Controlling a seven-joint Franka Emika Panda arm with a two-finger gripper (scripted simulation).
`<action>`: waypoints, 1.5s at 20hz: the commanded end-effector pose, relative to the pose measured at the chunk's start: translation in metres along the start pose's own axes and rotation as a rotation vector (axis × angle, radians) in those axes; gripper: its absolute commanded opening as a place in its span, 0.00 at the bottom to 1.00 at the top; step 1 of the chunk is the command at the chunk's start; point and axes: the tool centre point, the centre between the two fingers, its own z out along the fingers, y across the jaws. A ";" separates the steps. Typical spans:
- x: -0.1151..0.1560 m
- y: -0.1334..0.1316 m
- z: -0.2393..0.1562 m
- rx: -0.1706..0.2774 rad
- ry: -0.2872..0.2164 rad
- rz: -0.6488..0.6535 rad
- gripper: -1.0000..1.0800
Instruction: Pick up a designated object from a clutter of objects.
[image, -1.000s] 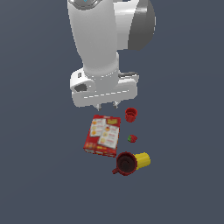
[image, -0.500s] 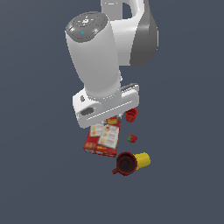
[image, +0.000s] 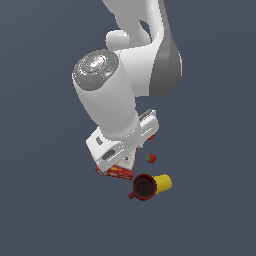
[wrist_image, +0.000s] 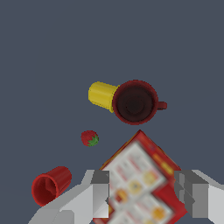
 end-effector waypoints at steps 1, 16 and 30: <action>0.009 0.004 0.008 0.019 0.010 -0.060 0.62; 0.053 0.025 0.061 0.121 0.107 -0.397 0.62; 0.082 0.044 0.111 0.187 0.252 -0.685 0.62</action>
